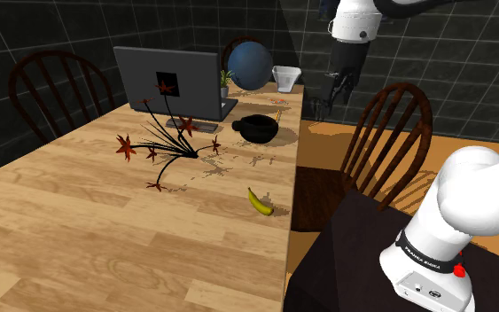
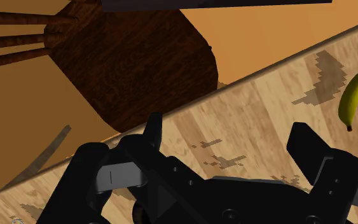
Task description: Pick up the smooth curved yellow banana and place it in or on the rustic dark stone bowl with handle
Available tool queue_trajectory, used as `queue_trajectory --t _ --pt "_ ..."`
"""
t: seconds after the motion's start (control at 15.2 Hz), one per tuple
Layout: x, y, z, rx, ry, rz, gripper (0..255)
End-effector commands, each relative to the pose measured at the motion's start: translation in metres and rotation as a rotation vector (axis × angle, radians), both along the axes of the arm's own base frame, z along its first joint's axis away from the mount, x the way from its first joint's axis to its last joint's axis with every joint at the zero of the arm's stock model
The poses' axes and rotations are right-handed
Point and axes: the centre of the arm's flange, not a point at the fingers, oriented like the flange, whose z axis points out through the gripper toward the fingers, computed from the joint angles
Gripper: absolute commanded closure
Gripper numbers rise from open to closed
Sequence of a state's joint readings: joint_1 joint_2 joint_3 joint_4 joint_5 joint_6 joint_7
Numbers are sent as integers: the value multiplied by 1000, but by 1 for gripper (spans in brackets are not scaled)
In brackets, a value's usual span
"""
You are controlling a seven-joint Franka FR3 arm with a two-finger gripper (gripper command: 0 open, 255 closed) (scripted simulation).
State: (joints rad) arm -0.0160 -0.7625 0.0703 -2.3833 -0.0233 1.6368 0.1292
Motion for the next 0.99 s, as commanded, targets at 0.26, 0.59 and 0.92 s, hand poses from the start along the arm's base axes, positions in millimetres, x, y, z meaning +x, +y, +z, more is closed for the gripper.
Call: queue_trajectory --t 0.26,0.59,0.92 --pt "13 36 -35 15 11 -16 0" --pt "30 81 -78 34 25 -36 0" --pt "47 126 -120 54 39 -55 0"
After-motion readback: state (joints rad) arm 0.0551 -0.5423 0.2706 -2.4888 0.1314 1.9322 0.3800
